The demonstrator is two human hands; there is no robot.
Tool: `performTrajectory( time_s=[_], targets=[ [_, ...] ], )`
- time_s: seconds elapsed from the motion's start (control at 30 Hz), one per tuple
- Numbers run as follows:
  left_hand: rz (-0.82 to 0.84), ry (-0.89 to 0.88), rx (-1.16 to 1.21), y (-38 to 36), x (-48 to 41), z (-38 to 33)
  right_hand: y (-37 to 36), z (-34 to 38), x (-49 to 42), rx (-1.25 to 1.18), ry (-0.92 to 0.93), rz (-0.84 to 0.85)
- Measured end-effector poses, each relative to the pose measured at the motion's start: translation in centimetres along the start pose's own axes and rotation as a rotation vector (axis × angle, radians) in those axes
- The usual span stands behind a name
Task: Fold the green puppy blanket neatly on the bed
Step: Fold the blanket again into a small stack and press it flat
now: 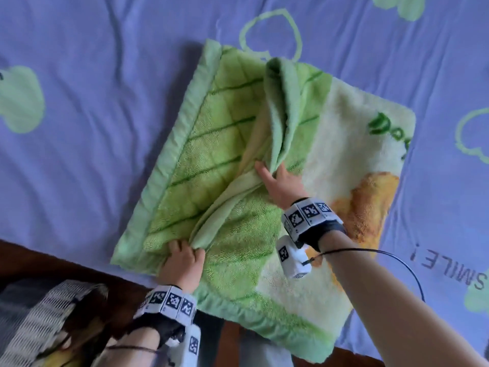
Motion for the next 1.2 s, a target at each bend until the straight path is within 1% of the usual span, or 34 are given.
performTrajectory(
  time_s=[0.03,0.1,0.2,0.3,0.37,0.43,0.47,0.53,0.6,0.63,0.73,0.8,0.9,1.0,1.07,1.13,1.2],
  targets=[
    [0.036,0.015,-0.006,0.3,-0.7,0.0,0.4,0.2,0.0,-0.034,-0.005,-0.032],
    [0.083,0.051,-0.016,0.3,-1.7,0.0,0.7,0.8,-0.3,-0.006,-0.028,-0.037],
    [0.133,0.082,-0.028,0.1,-2.5,0.2,1.3,2.1,-0.7,0.116,-0.054,0.031],
    [0.19,0.107,-0.039,0.2,-3.0,0.2,1.9,4.5,-0.5,0.338,0.034,0.116],
    [0.235,0.104,-0.017,0.2,-3.5,0.0,3.4,6.5,-0.7,0.38,0.104,0.029],
    [0.264,0.112,0.021,0.5,-3.4,0.0,5.0,8.2,-0.9,0.33,0.162,-0.113],
    [0.266,0.129,0.052,0.7,-3.4,0.1,5.6,9.1,-1.0,0.294,0.193,-0.154],
    [0.27,0.166,0.192,0.5,-3.5,0.4,5.3,9.8,-1.7,0.283,0.172,-0.101],
    [0.268,0.212,0.36,0.6,-3.6,0.6,4.4,9.7,-3.0,0.314,0.096,-0.017],
    [0.268,0.246,0.444,0.6,-3.5,0.8,4.1,9.5,-3.6,0.313,0.06,-0.007],
    [0.235,0.297,0.621,0.6,-3.6,1.4,3.7,8.8,-5.2,0.226,-0.011,-0.061],
    [0.231,0.319,0.706,0.1,-3.7,1.7,3.4,8.5,-6.0,0.235,-0.068,-0.07],
    [0.228,0.285,0.725,0.1,-3.9,1.8,3.5,8.7,-6.6,0.306,-0.111,-0.079],
    [0.221,0.241,0.647,0.0,-3.9,1.8,3.7,8.5,-6.3,0.299,-0.076,-0.15],
    [0.228,0.198,0.611,-0.1,-3.6,1.9,3.6,8.1,-5.5,0.223,-0.013,-0.221],
    [0.207,0.167,0.683,-0.1,-2.9,2.7,3.4,7.3,-4.4,0.069,0.08,-0.327],
    [0.163,0.101,0.831,-0.1,-2.0,3.7,3.3,6.7,-3.5,-0.043,0.142,-0.404]
  ],
)
Point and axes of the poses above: each hand's wrist, its own x-axis away from the middle knuckle, its own y-axis out of the back of the hand, z = x × y, the point moved 6 cm from there along -x, towards the middle knuckle, and after that the axes turned 12 degrees about z, right-handed, at the moved point
